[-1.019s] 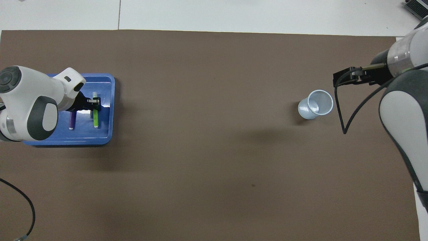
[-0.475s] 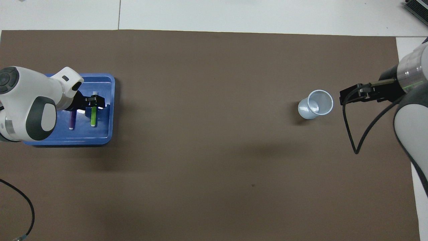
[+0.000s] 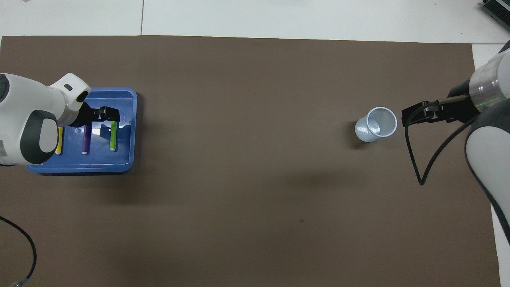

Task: Right arm passes pens to left for tray arrangement
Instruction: 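Release the green pen upright in the tray with the left gripper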

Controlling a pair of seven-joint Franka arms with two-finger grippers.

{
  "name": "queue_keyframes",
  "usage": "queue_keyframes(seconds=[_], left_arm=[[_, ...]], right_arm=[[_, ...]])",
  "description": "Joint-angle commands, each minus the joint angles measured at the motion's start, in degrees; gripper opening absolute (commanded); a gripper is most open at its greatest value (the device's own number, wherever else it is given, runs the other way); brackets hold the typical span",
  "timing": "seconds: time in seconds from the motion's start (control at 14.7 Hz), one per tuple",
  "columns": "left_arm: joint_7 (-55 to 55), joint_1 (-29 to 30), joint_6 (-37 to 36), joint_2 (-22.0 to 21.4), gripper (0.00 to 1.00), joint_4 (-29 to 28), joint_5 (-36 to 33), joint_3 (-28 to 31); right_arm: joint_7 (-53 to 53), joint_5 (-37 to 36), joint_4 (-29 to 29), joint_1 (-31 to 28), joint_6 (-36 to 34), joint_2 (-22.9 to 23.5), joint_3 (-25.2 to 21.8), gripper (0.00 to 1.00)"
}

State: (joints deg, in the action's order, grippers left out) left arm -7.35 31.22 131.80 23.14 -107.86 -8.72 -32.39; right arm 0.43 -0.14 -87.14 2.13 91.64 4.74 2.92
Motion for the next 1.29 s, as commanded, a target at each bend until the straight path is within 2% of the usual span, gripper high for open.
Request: queue_keyframes(seconds=[0.0, 0.41, 0.61, 1.22], left_arm=[[-1.2, 0.1, -5.3, -3.2, 1.0, 2.5, -1.3, -0.1], [-1.2, -0.6, -18.2, -8.0, 1.0, 9.8, -1.3, -0.7], [-1.2, -0.6, -19.9, -10.8, 1.0, 8.9, -1.2, -0.7], [-1.2, -0.6, -19.5, -10.8, 1.0, 8.9, -1.2, -0.7]], right_arm=[[-1.3, 0.0, -1.5, 0.0, 0.0, -1.5, 0.2, 1.0], [-1.2, 0.0, -1.5, -1.6, -0.1, -1.5, 0.2, 1.0], [-1.2, 0.0, -1.5, -1.4, -0.1, -1.5, 0.2, 1.0], [-1.2, 0.0, -1.5, -1.5, -0.1, -1.5, 0.2, 1.0]])
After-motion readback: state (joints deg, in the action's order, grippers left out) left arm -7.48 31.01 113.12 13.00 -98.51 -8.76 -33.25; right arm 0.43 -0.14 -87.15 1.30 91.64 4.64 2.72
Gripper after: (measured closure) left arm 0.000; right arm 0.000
